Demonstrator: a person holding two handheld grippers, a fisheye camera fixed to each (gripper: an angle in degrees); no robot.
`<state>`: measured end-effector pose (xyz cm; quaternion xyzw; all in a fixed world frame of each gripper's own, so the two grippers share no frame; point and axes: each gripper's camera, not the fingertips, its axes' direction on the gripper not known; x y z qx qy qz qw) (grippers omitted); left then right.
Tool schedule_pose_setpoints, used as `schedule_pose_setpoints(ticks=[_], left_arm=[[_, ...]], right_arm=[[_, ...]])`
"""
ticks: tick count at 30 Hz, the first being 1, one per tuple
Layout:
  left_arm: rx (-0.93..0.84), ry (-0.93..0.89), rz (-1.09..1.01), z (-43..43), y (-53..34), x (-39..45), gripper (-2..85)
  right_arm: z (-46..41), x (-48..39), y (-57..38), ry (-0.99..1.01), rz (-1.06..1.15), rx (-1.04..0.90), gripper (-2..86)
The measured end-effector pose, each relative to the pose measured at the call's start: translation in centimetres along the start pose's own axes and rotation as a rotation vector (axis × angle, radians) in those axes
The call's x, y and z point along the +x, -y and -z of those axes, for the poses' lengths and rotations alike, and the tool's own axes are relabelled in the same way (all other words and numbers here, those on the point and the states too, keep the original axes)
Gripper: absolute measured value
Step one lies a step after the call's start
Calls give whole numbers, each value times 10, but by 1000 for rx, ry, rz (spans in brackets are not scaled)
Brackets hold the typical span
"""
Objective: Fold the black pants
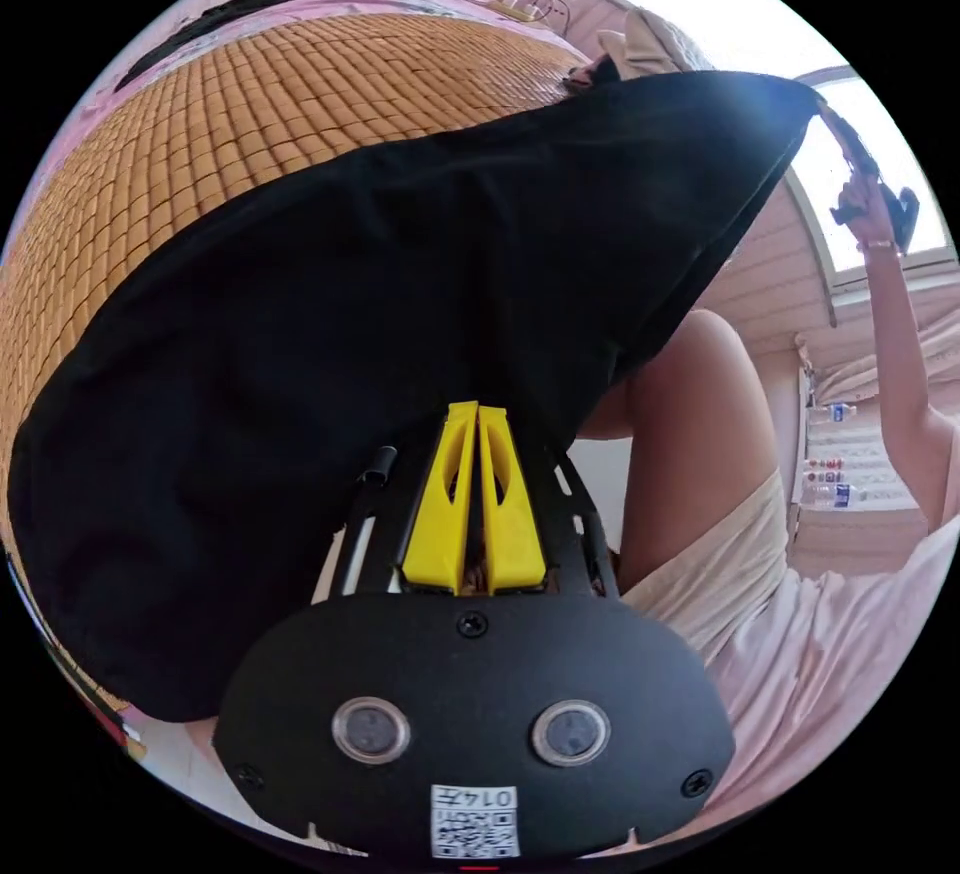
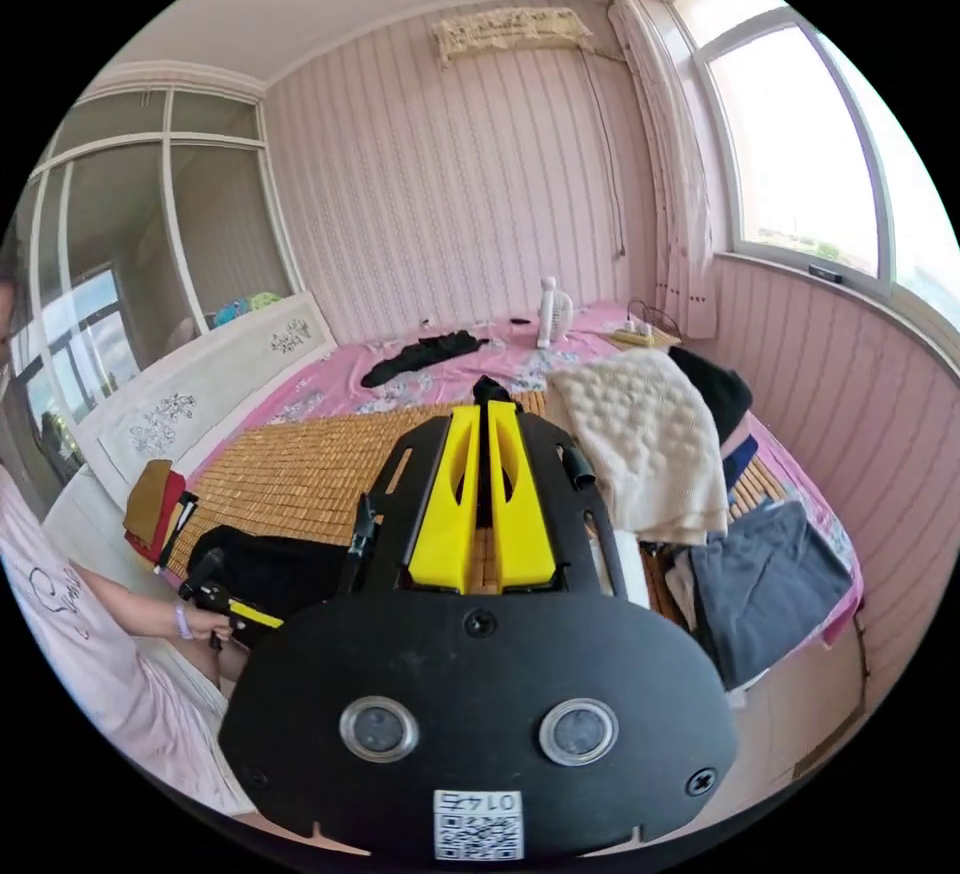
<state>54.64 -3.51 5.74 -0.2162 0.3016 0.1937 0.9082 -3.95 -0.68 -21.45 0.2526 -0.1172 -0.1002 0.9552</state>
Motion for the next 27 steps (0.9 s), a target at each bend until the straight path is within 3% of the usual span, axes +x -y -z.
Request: schedule_pose_setpoints(ticks=[3, 6, 8, 9, 11, 14, 16, 22, 27], left_arm=[[137, -166, 24, 11, 0, 0, -10], [250, -215, 9, 49, -30, -8, -9], [297, -152, 2, 77, -63, -17, -9], [319, -91, 27, 94, -89, -27, -8], [328, -19, 99, 116, -130, -47, -4], [356, 59, 227, 141, -197, -75, 4], [348, 81, 283, 147, -226, -86, 6], [378, 70, 252, 134, -236, -92, 29], [364, 70, 138, 103, -186, -87, 60]], right_arm=[[-17, -78, 33, 179, 166, -3, 10], [-68, -175, 28, 454, 323, -129, 15], [-131, -253, -17, 667, 362, -320, 25], [-148, -271, -34, 706, 367, -376, 28], [-219, -330, -113, 775, 367, -667, 74], [-266, -370, -183, 733, 342, -890, 91], [-279, -382, -195, 666, 331, -915, 97], [-330, -426, -177, 499, 335, -852, 102], [-392, -488, -154, 335, 577, -731, 103]])
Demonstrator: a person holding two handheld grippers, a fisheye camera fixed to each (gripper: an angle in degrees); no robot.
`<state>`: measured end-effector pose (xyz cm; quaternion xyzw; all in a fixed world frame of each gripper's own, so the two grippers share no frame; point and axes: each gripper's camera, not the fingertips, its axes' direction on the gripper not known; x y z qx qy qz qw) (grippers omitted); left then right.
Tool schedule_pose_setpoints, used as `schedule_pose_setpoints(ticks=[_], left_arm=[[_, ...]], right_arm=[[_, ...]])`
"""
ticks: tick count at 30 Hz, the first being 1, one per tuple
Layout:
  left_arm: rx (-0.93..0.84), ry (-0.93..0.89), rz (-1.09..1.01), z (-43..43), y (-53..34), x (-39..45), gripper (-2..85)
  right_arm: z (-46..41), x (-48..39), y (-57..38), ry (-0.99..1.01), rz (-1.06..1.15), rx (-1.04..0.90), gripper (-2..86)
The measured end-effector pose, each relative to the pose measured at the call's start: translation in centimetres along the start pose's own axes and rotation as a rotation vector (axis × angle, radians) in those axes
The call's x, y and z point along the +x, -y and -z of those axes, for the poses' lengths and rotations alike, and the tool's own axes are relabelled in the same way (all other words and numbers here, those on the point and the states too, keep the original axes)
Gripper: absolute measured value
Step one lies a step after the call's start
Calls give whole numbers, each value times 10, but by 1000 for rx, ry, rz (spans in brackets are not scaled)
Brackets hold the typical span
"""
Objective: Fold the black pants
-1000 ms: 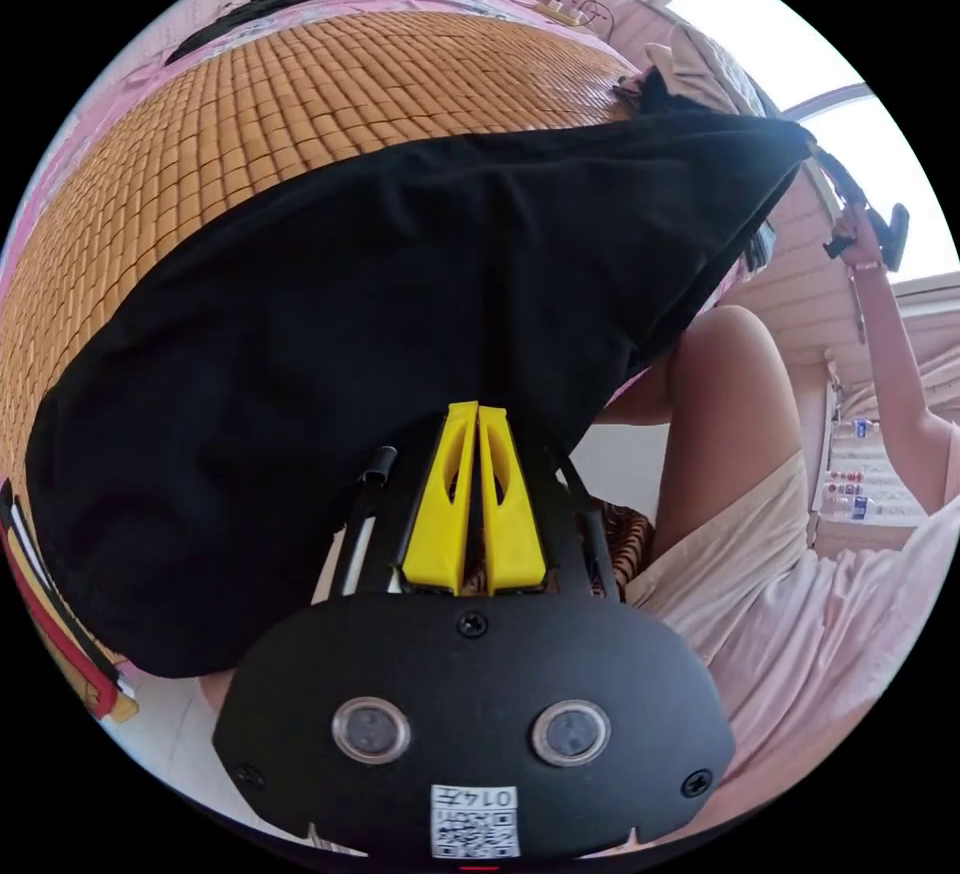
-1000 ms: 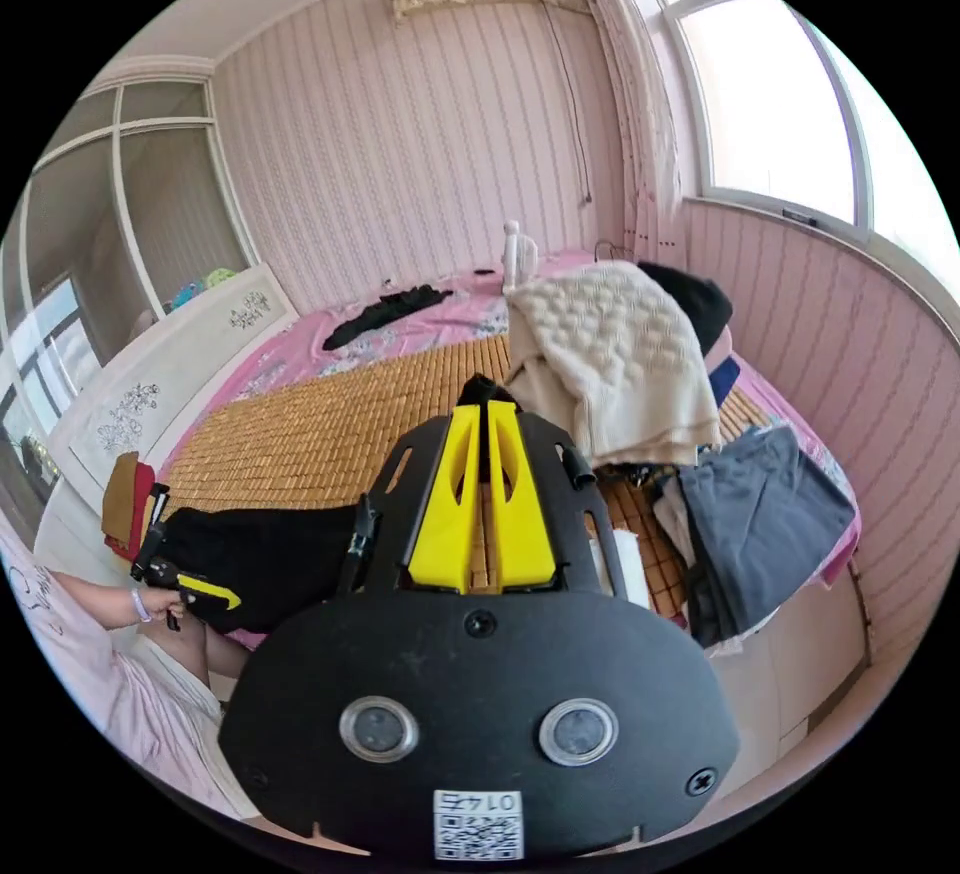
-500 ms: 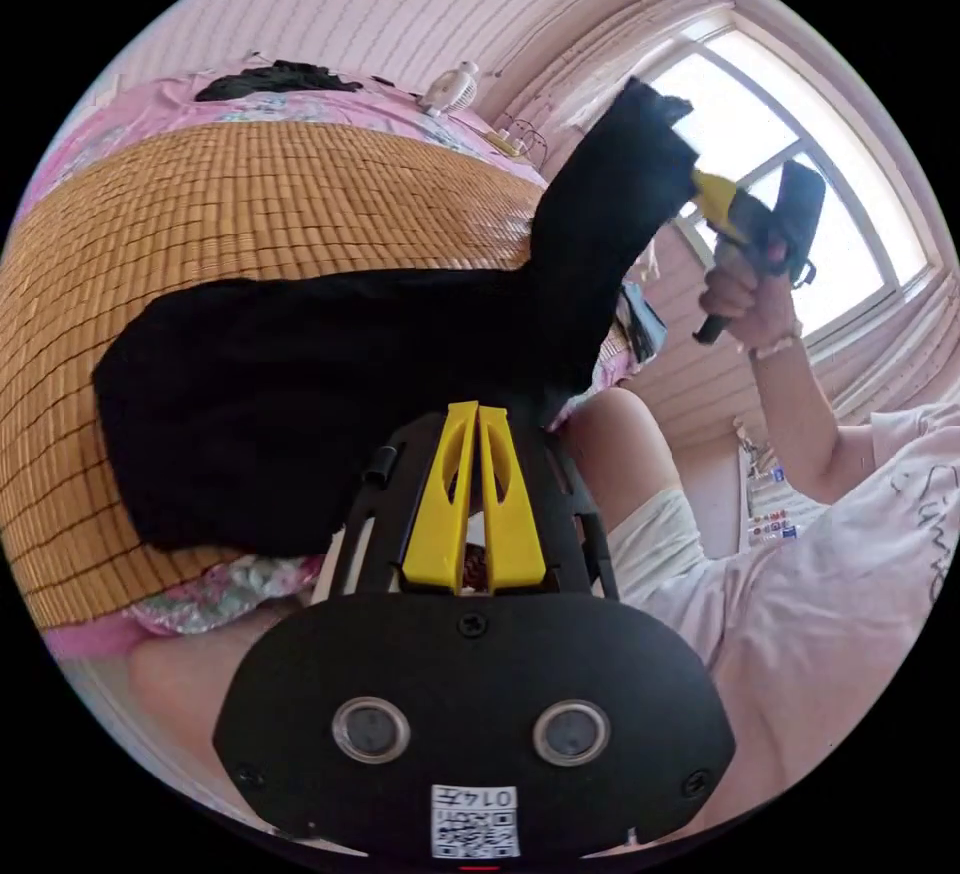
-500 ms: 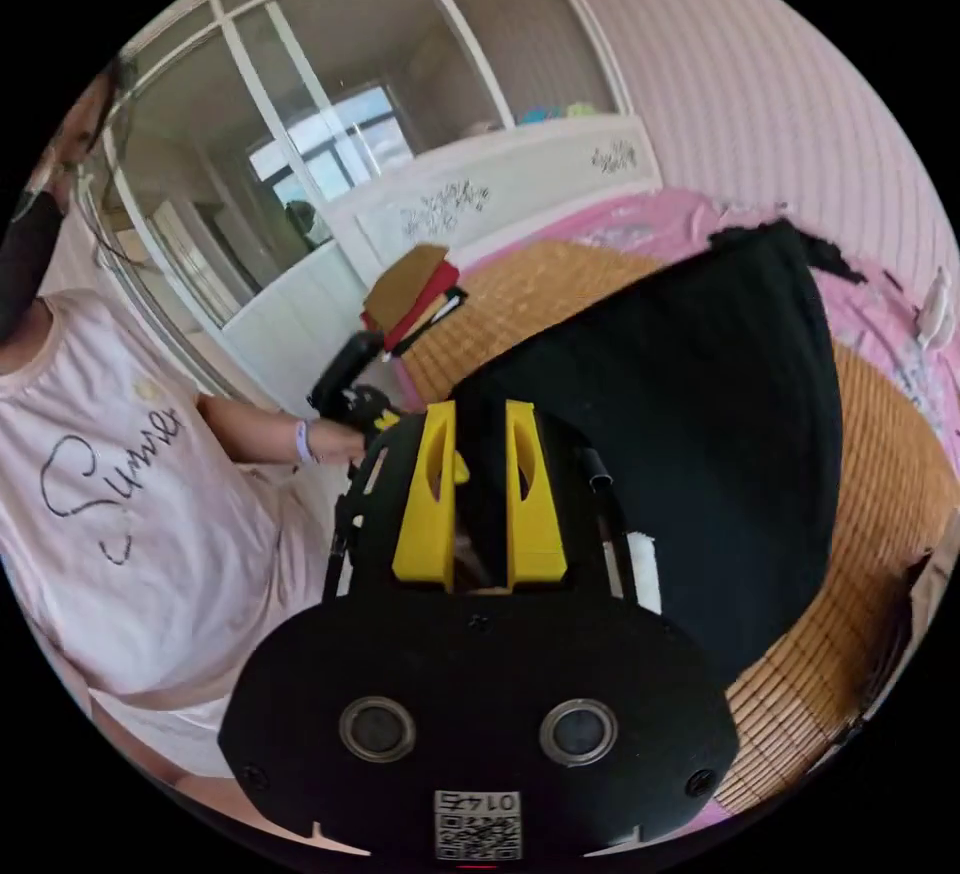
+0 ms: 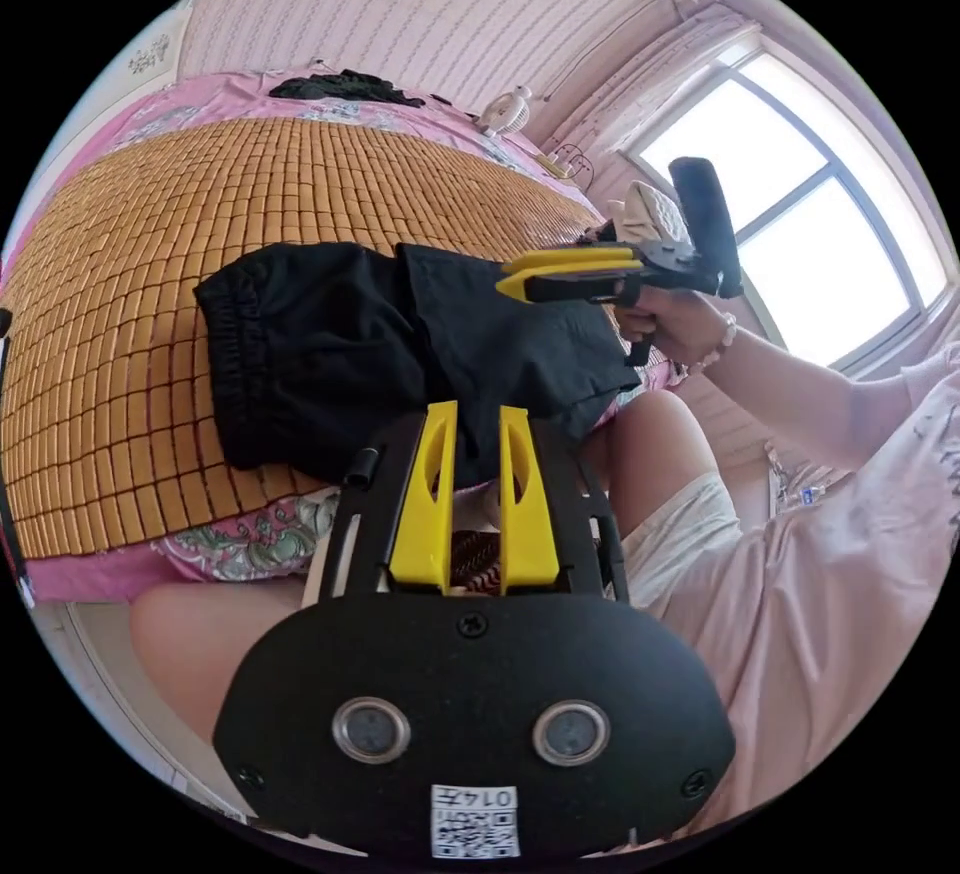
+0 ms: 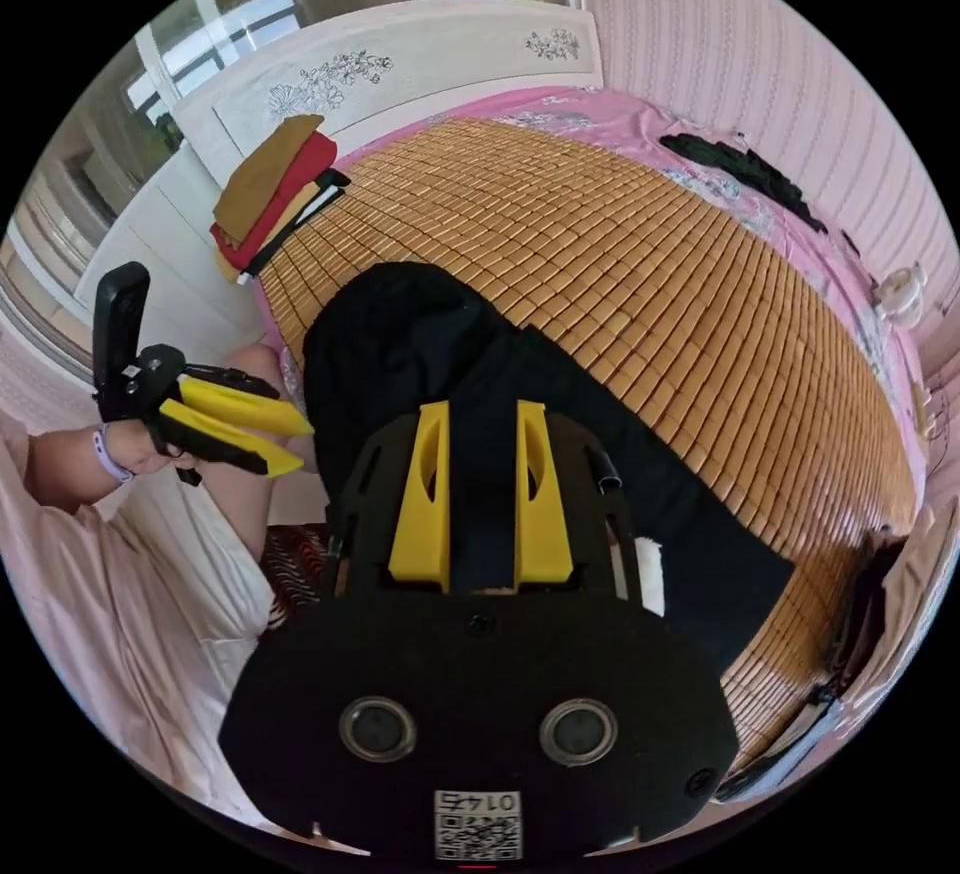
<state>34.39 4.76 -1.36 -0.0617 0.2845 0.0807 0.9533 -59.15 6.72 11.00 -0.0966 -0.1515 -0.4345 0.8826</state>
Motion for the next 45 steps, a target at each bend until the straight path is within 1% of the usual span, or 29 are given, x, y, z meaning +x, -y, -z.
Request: schedule_pose_setpoints(ticks=[2, 4, 5, 6, 7, 8, 10, 15, 19, 21, 23, 24, 27, 29, 32, 38, 40, 43, 45], left_arm=[[-29, 34, -17, -16, 9, 2, 68], [-55, 67, -25, -29, 15, 2, 75], [-72, 85, -28, -36, 18, 2, 79], [-89, 99, -33, -43, 19, 1, 83], [-101, 106, -33, -45, 19, 1, 85], [-117, 114, -28, -49, 20, 0, 88], [-111, 114, -27, -46, 19, -1, 92], [-33, 87, -33, -27, 14, -1, 100], [-22, 109, -21, -29, 17, -5, 101], [-77, 112, 11, -43, 17, -14, 101], [-107, 109, 18, -49, 18, -19, 99], [-107, 104, 24, -51, 17, -21, 98], [-113, 94, 29, -53, 15, -25, 93], [-116, 94, 23, -54, 14, -27, 89], [-112, 102, 2, -53, 11, -26, 81], [-120, 125, -65, -53, 7, -18, 58], [-133, 138, -97, -54, 5, -13, 48], [-127, 130, -164, -49, 1, -1, 32], [-74, 118, -174, -28, -6, 9, 29]], right_arm=[[-30, -7, 40, -69, 109, -35, 105], [-61, -8, 64, -115, 139, -105, 101], [-82, -7, 74, -111, 166, -189, 89], [-92, -7, 78, -95, 180, -234, 82], [-103, -4, 86, -49, 189, -299, 40], [-101, -2, 92, -21, 183, -304, 13], [-84, 3, 98, 7, 182, -236, 1], [-54, 14, 122, 7, 207, -176, -4], [-85, 26, 149, 16, 187, -190, 20], [-110, 33, 159, 45, 162, -235, 55], [-135, 41, 170, 125, 120, -257, 114], [-141, 43, 172, 152, 114, -274, 126], [-160, 44, 181, 243, 149, -374, 111], [-153, 45, 185, 278, 197, -391, 77], [-127, 47, 181, 293, 253, -337, 42], [-47, 42, 153, 288, 308, -186, 24], [-29, 38, 142, 279, 308, -163, 20], [-2, 29, 125, 218, 330, -129, 16], [17, 26, 119, 168, 342, -106, 14]])
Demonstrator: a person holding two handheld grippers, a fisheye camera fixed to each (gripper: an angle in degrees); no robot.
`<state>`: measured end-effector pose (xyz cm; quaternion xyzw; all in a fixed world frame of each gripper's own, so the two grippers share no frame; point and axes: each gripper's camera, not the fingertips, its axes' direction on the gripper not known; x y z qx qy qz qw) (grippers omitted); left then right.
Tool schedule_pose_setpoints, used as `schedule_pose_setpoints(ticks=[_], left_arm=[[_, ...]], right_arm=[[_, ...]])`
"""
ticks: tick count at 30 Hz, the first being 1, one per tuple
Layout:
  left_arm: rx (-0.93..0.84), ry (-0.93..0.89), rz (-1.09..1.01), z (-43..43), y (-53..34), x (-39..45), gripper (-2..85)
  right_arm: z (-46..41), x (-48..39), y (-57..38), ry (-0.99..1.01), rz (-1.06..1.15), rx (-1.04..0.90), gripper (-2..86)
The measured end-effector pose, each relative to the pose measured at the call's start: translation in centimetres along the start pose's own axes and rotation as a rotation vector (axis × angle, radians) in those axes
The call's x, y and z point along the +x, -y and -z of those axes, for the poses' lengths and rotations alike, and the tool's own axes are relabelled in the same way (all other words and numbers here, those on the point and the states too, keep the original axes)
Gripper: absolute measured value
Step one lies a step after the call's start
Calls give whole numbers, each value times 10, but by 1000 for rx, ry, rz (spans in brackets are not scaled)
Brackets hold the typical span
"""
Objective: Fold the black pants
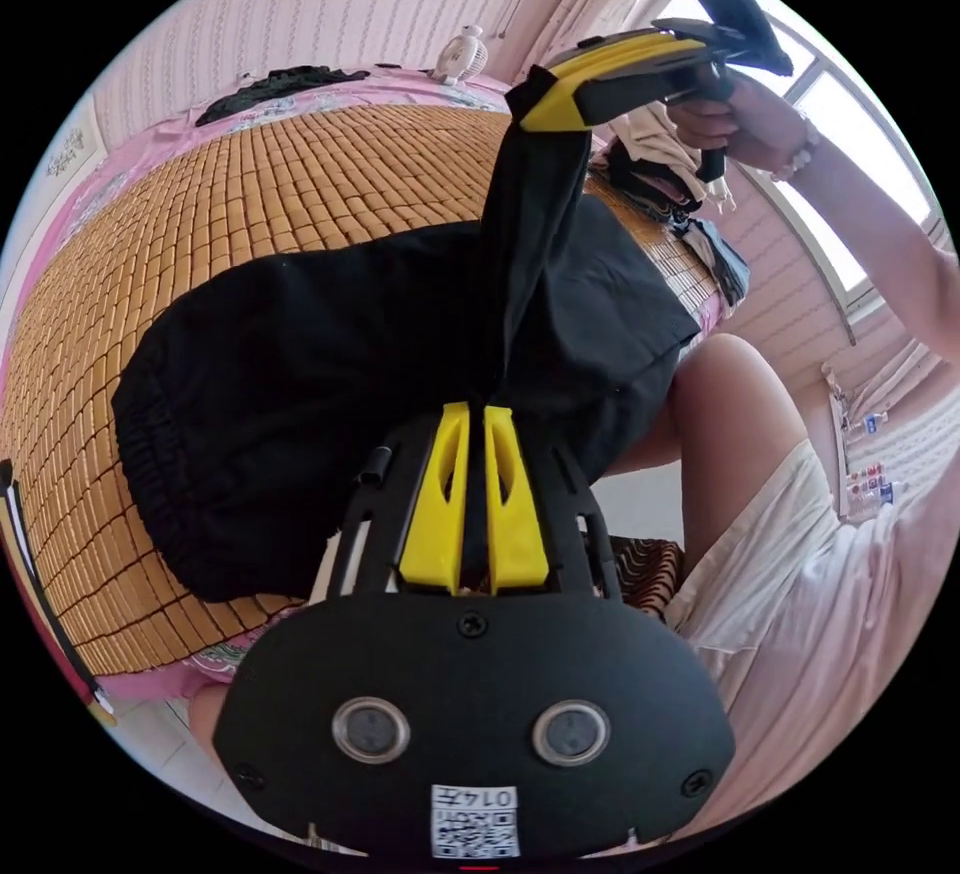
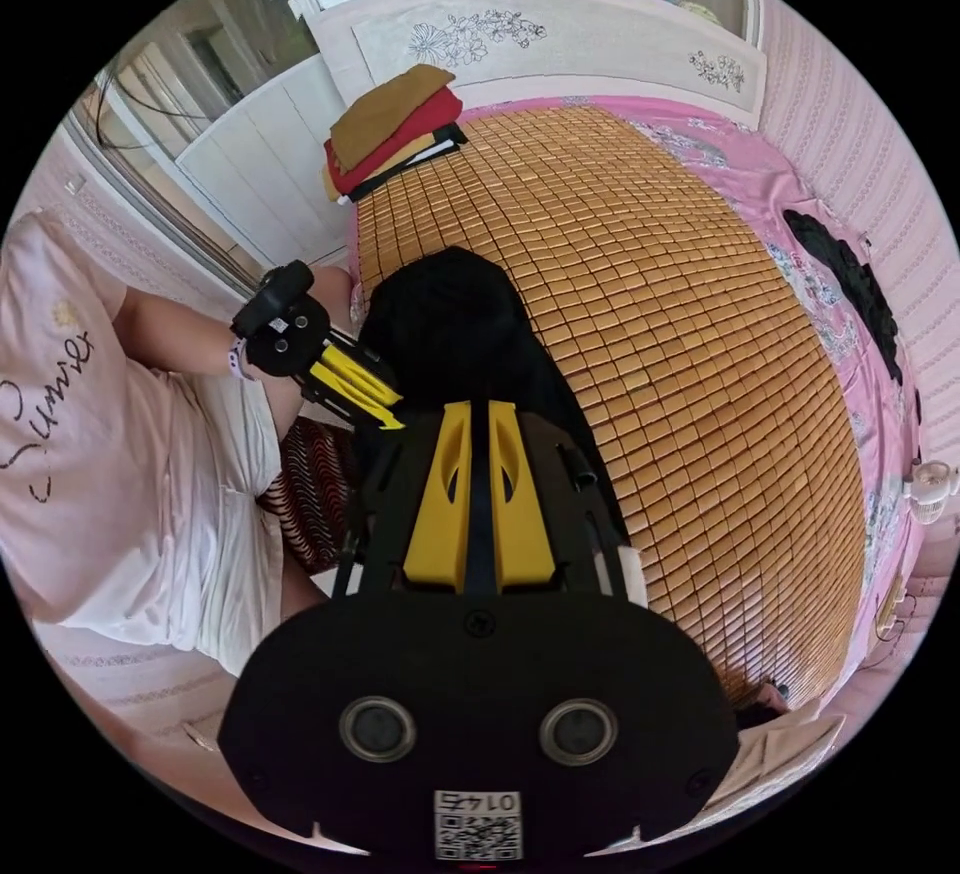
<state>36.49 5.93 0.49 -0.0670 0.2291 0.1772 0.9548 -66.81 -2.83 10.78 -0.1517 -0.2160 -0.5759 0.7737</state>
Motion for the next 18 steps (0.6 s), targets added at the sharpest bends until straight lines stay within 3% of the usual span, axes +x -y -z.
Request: schedule_pose_setpoints(ticks=[4, 8, 11, 18], left_arm=[[106, -64, -23, 65, -16, 16, 37], [162, -70, 47, 143, -40, 8, 41], [140, 3, 144, 149, -59, -25, 39], [174, -143, 209, 134, -86, -51, 32]], right_arm=[[50, 0, 16, 48, 61, 44, 9], [61, -15, 88, 114, 221, -46, 9], [40, -31, 108, 51, 265, -99, 9], [51, -23, 33, 103, 143, -44, 9]])
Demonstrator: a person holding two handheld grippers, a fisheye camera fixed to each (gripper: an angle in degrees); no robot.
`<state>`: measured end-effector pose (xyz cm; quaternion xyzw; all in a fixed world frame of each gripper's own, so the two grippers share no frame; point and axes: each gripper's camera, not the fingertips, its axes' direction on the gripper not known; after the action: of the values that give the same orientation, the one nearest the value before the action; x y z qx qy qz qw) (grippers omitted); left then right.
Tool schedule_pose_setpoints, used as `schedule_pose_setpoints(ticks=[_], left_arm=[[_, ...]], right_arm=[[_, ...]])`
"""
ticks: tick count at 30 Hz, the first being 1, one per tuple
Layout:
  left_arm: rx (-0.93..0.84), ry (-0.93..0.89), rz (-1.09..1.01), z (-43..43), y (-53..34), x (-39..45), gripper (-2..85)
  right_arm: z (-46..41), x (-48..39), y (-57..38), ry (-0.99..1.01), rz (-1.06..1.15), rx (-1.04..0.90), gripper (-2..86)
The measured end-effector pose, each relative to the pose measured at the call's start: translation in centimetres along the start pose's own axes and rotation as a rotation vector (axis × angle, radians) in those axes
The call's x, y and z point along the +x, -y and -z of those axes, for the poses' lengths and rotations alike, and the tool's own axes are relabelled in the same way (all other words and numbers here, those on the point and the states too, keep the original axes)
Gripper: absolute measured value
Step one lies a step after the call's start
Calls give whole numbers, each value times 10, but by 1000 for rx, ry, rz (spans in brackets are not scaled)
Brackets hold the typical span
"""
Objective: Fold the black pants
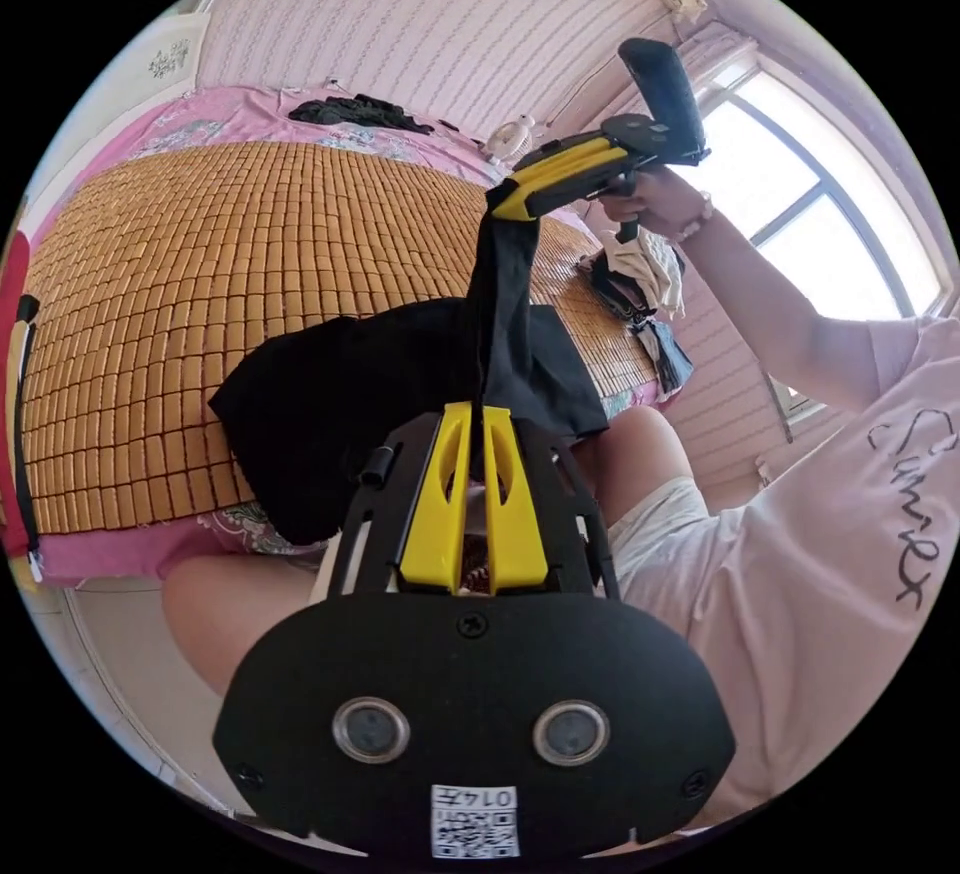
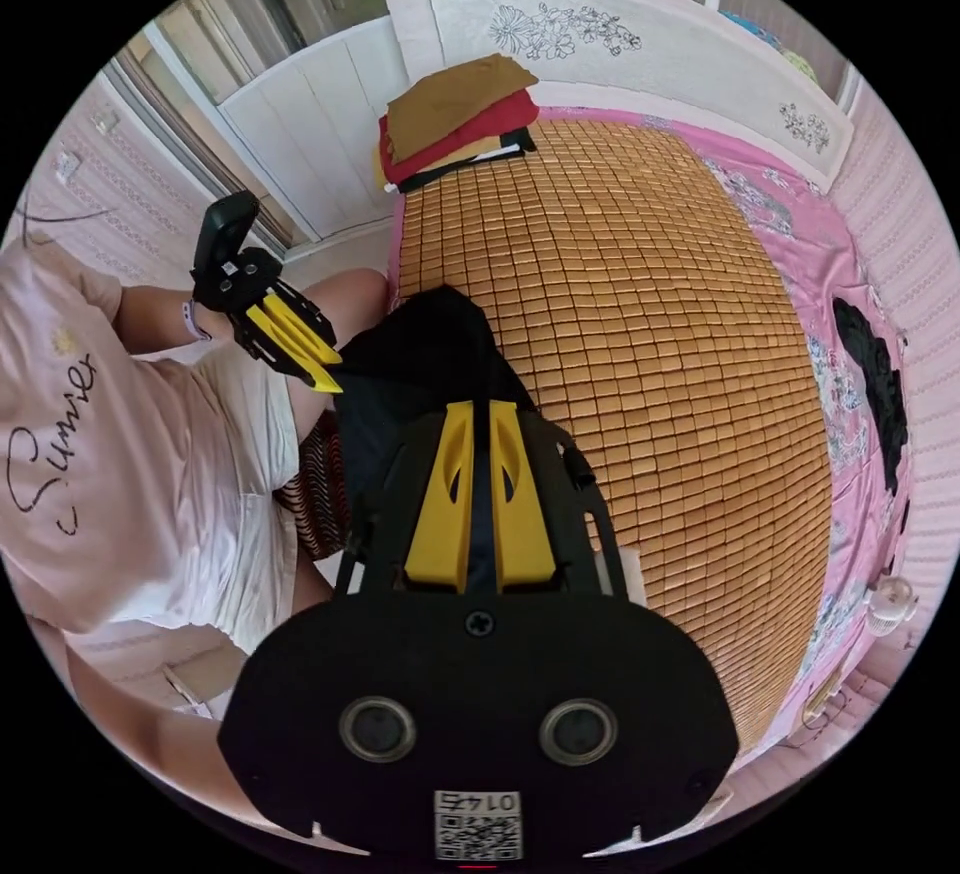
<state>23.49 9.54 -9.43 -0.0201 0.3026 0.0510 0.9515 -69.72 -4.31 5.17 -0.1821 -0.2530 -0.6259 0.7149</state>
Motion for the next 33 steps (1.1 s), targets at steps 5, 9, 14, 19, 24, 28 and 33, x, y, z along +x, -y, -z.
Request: schedule_pose_setpoints(ticks=[5, 9, 14, 19, 24, 28, 33], left_arm=[[65, 106, 132, 33, -9, -42, 59], [49, 242, 335, 36, -13, -105, 85], [-121, 229, 360, -10, 7, -134, 78], [-105, 263, 138, 24, 45, -74, 18], [-5, 210, -39, 50, 90, -13, 3], [-64, 219, 2, 16, 115, -20, 1], [-160, 419, 58, -5, 138, -34, -1]], right_arm=[[71, -33, -102, 19, -47, 220, 10], [117, -58, -177, 32, -95, 332, 12], [178, -84, -291, -68, -261, 465, 14], [233, -110, -393, -271, -411, 553, 15], [274, -116, -514, -509, -711, 709, 16], [283, -125, -606, -638, -1007, 878, 16], [283, -148, -671, -647, -1105, 1036, 16]])
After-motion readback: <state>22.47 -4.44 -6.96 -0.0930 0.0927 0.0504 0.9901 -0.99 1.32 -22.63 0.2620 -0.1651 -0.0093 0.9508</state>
